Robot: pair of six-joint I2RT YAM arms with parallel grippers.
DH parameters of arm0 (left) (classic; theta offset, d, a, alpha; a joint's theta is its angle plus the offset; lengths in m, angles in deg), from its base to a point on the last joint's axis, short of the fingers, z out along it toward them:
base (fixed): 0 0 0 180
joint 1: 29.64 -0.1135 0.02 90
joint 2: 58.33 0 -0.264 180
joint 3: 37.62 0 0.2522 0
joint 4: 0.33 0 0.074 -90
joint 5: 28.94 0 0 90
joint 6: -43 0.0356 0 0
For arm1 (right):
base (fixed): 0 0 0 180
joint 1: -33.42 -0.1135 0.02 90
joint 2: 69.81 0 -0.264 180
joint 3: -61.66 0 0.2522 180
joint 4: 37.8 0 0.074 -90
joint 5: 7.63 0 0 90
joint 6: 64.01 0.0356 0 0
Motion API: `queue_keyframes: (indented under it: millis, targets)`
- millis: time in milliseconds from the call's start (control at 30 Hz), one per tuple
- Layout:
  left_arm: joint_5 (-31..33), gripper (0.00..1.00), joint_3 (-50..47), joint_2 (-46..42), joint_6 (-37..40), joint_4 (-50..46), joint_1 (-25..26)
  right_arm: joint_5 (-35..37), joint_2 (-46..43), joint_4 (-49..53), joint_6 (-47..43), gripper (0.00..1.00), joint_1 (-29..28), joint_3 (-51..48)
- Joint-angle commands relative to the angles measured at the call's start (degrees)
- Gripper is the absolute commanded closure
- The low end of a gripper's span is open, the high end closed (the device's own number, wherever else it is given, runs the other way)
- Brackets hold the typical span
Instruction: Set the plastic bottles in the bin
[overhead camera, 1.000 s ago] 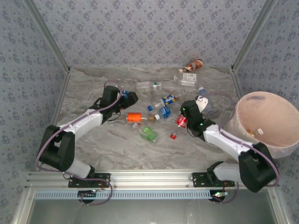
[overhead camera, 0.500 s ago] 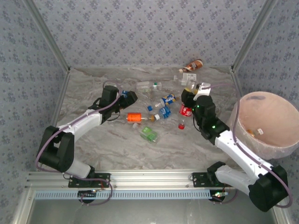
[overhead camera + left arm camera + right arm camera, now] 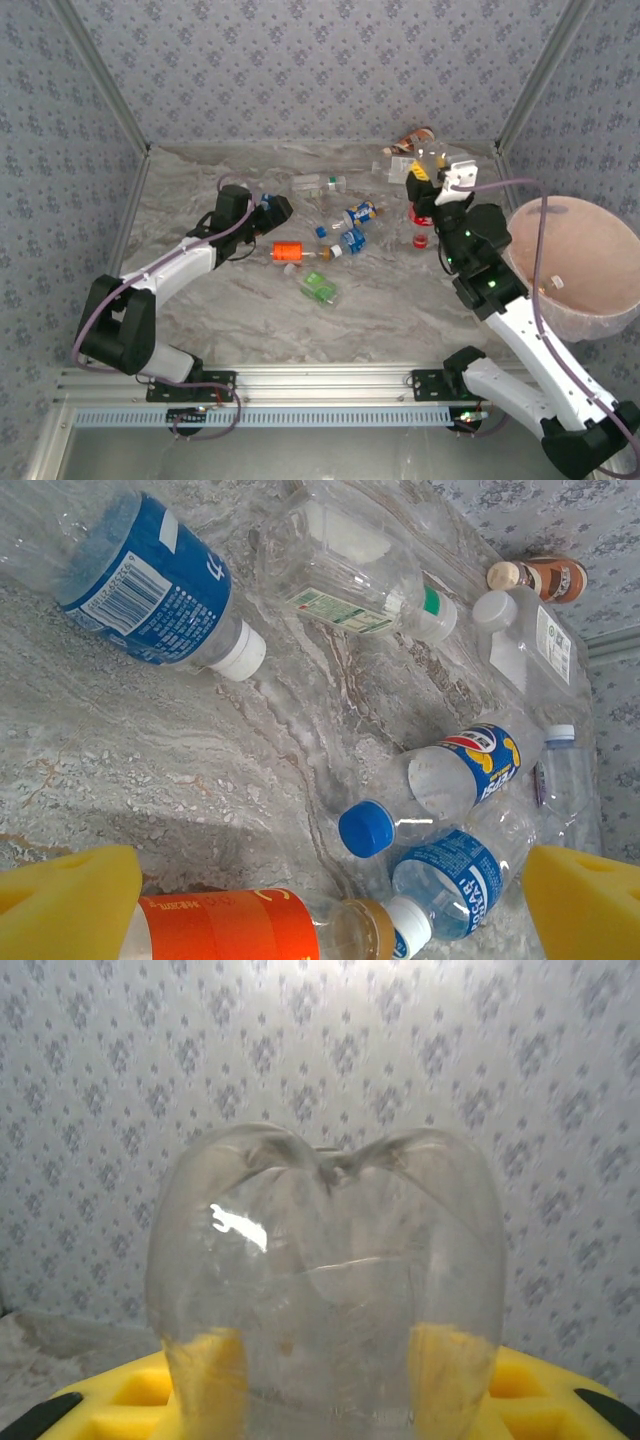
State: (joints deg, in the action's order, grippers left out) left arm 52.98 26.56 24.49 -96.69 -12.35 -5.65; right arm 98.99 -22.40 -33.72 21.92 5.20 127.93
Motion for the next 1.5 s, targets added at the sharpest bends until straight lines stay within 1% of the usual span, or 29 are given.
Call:
queue_keyframes:
  millis: [0, 67, 233, 433, 600, 733, 833, 900, 1067, 1133, 1267, 1333, 1467]
  targets:
    - [0.3, 0.02, -0.3, -1.2, -1.2, 1.7, -0.2, 2.0, -1.9, -1.9, -7.5, 0.65, 0.5, 3.9]
    - [0.0, 0.02, -0.2, -0.9, -1.4, 1.8, -0.2, 3.9, -2.4, -1.8, -9.8, 0.64, 0.6, 5.3]
    - [0.2, 0.02, 0.0, -0.9, -2.0, 1.6, -0.2, 11.0, -3.2, -2.6, -12.9, 0.65, 1.3, 8.5]
    - [0.2, 0.02, 0.3, -0.7, -2.5, 1.7, -0.2, 17.8, -3.1, -3.4, -18.5, 0.65, 4.2, 11.5]
    - [-0.1, 0.02, 0.9, -0.1, -2.7, 1.6, -0.2, 19.6, -3.0, -5.3, -23.3, 0.65, 9.7, 12.3]
    - [-0.7, 0.02, 1.9, 0.3, -2.6, 1.3, -0.1, 21.3, -3.2, -7.1, -27.7, 0.64, 15.6, 11.4]
    - [-1.0, 0.02, 2.3, 0.7, -2.7, 1.3, -0.2, 21.4, -3.5, -6.9, -29.0, 0.64, 20.5, 10.6]
    - [-1.3, 0.02, 2.6, 1.0, -2.7, 1.3, -0.1, 21.1, -4.0, -5.7, -28.1, 0.64, 23.3, 9.7]
    - [-2.6, 0.02, 3.7, 2.5, -3.6, 1.6, -0.1, 21.7, -7.2, -0.2, -19.2, 0.63, 28.9, 4.4]
    - [-3.4, 0.02, 4.0, 3.1, -4.1, 1.9, -0.1, 19.7, -7.9, 1.5, -17.1, 0.63, 32.0, 2.9]
    - [-5.1, 0.02, 5.9, 4.9, -4.3, 1.5, -0.1, 12.6, -8.2, 9.7, -9.6, 0.61, 39.1, 2.9]
    - [-5.9, 0.02, 7.1, 5.9, -4.4, 1.2, 0.0, 10.9, -8.8, 12.8, -6.2, 0.59, 40.9, 2.5]
    - [-7.2, 0.02, 8.9, 7.6, -5.3, 1.2, 0.5, 12.2, -9.9, 19.3, -1.9, 0.56, 41.8, 1.6]
